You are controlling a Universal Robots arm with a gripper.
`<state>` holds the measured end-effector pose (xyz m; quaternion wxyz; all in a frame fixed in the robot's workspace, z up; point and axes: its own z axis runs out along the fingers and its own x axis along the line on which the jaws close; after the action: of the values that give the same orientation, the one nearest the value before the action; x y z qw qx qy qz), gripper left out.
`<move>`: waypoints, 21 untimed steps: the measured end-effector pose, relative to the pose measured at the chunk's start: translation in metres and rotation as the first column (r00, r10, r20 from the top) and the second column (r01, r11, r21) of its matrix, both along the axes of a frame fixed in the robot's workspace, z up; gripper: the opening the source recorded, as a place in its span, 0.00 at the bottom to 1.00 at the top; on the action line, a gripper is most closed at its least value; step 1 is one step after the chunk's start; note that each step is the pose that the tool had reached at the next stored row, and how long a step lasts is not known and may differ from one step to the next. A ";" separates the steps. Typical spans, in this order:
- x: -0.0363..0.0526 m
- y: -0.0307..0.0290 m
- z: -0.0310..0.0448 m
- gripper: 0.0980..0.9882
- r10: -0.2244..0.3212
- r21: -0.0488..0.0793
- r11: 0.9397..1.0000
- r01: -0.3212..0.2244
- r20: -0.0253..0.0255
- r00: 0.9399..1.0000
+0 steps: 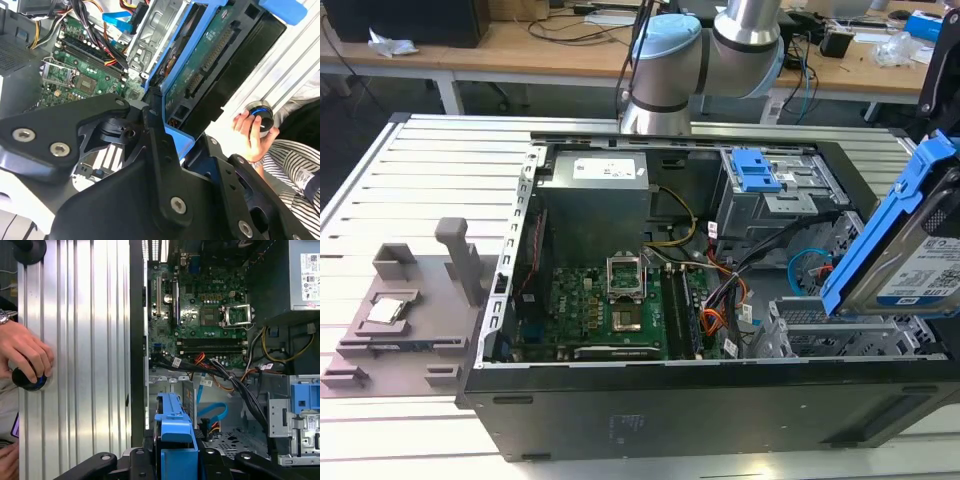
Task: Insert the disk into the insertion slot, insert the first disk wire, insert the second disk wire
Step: 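Insert the disk into the insertion slot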
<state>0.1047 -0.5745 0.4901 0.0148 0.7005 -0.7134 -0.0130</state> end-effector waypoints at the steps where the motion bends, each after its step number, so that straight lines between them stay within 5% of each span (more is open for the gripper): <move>1: -0.0001 0.0000 -0.0006 0.30 0.000 0.000 1.000 0.000 0.000 1.000; 21: -0.0009 0.0000 -0.0147 0.30 0.000 0.000 1.000 0.000 0.000 1.000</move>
<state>0.1038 -0.5744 0.4755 0.0148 0.7005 -0.7133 -0.0130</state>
